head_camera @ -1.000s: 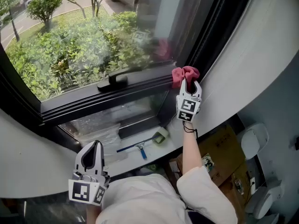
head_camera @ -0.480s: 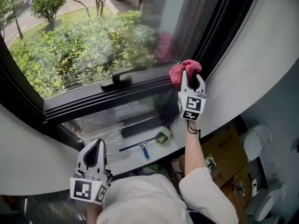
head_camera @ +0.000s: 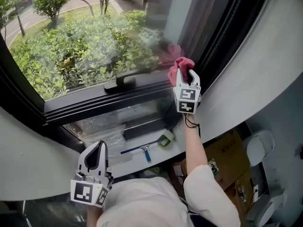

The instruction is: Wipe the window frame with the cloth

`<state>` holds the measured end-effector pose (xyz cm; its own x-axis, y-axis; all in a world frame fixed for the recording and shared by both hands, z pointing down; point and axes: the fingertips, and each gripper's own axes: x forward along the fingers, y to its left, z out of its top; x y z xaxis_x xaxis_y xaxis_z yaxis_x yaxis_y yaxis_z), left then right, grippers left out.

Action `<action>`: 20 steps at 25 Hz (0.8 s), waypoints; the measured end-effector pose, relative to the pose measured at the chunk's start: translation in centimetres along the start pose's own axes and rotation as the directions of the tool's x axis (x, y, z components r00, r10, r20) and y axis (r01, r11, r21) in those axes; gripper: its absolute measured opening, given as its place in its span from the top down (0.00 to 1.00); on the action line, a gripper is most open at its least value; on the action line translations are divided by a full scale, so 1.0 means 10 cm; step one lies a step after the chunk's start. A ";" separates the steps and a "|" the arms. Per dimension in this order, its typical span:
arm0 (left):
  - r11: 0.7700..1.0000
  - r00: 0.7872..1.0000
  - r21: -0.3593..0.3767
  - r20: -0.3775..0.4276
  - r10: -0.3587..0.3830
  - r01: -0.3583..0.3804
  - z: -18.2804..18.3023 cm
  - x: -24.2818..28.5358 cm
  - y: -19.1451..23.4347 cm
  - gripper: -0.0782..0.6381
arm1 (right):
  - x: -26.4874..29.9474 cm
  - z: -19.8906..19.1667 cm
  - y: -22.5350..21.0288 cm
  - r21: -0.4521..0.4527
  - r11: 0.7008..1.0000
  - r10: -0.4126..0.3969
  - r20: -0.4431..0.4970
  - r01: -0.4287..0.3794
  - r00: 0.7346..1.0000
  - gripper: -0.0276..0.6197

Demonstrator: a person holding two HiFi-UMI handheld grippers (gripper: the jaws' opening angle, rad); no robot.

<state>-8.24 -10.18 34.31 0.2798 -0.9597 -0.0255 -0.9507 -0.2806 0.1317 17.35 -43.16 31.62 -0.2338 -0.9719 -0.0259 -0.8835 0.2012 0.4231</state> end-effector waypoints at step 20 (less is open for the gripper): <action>0.999 0.999 0.008 -0.018 -0.048 0.048 -0.04 0.13 0.00 0.88 | 0.00 -0.02 0.08 0.030 0.999 -0.015 -0.043 0.017 0.999 0.83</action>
<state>-7.78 -11.37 34.69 0.3270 -0.9449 -0.0142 -0.9374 -0.3262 0.1222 16.70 -42.98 32.11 -0.2026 -0.9792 0.0066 -0.8991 0.1887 0.3951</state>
